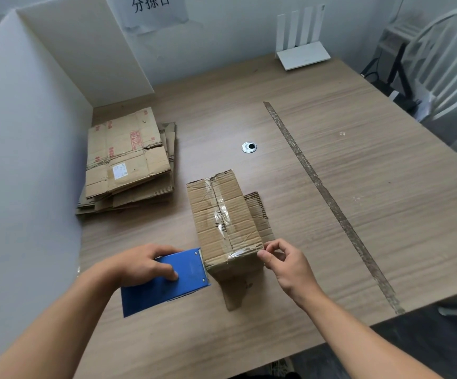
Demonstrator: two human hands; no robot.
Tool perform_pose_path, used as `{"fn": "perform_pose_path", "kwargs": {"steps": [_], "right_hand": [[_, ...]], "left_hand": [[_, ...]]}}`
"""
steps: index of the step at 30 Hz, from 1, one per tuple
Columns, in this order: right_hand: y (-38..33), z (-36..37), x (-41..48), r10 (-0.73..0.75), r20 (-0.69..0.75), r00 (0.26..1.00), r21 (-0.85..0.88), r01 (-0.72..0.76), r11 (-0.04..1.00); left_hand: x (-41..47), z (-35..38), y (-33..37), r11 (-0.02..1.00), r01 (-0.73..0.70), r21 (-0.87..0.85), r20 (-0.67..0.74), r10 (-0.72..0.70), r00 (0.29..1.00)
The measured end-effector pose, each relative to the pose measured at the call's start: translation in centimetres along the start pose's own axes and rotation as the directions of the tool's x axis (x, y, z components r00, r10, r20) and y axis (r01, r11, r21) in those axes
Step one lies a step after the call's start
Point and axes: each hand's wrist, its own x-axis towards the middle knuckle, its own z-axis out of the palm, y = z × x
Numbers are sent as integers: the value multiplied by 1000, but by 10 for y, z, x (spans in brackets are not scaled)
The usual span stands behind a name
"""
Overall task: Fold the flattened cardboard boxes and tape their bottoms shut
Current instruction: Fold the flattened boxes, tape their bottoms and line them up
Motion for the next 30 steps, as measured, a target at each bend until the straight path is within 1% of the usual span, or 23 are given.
{"fn": "perform_pose_path", "kwargs": {"steps": [4, 6, 8, 9, 11, 12, 14, 15, 16, 18, 19, 20, 21, 23, 28, 30], "right_hand": [[-2, -8, 7, -114, 17, 993, -145, 115, 983], [-5, -12, 14, -232, 41, 972, -251, 235, 939], [-6, -15, 19, -364, 140, 921, -351, 389, 852], [-9, -17, 20, -398, 206, 894, -371, 448, 813], [-17, -20, 22, -377, 342, 861, -425, 500, 755], [-23, -20, 22, -340, 395, 854, -495, 509, 704], [-34, -15, 24, -270, 463, 844, -684, 534, 498], [-41, -10, 24, -289, 496, 819, -715, 574, 399], [-47, -3, 25, -343, 537, 770, -702, 634, 324], [-49, 15, 27, -451, 628, 635, -636, 752, 173], [-46, 22, 29, -475, 667, 575, -611, 786, 94], [-40, 28, 31, -487, 689, 537, -600, 799, 32], [-36, 30, 34, -488, 696, 528, -604, 797, 1], [-32, 29, 36, -500, 675, 542, -629, 778, -6], [-29, 28, 36, -523, 610, 595, -665, 744, 71], [-29, 29, 36, -526, 605, 597, -668, 741, 74]], "left_hand": [[1, 1, -1, 1000, -3, -3, 0, 3, 1000], [1, 1, -2, 1000, -7, -9, -2, 7, 1000], [2, 0, -3, 1000, -11, -17, -2, 11, 1000], [2, 0, -3, 1000, -14, -22, -2, 14, 1000], [3, 2, -5, 999, -22, -27, -9, 22, 1000], [2, 3, -6, 999, -29, -25, -10, 28, 1000], [2, 7, -7, 999, -42, -27, -8, 42, 999], [1, 8, -7, 998, -49, -34, -16, 49, 999], [0, 9, -7, 998, -58, -38, -30, 57, 998], [-2, 11, -9, 997, -78, -20, -61, 76, 995], [-2, 12, -11, 996, -90, -13, -76, 89, 993], [-2, 13, -13, 995, -100, -14, -91, 98, 991], [-3, 15, -15, 994, -107, -23, -104, 104, 989], [-2, 18, -21, 992, -121, -41, -119, 115, 986], [-8, 16, -40, 973, -198, -120, -128, 182, 975], [-15, 13, -50, 971, -207, -121, -116, 193, 974]]}}
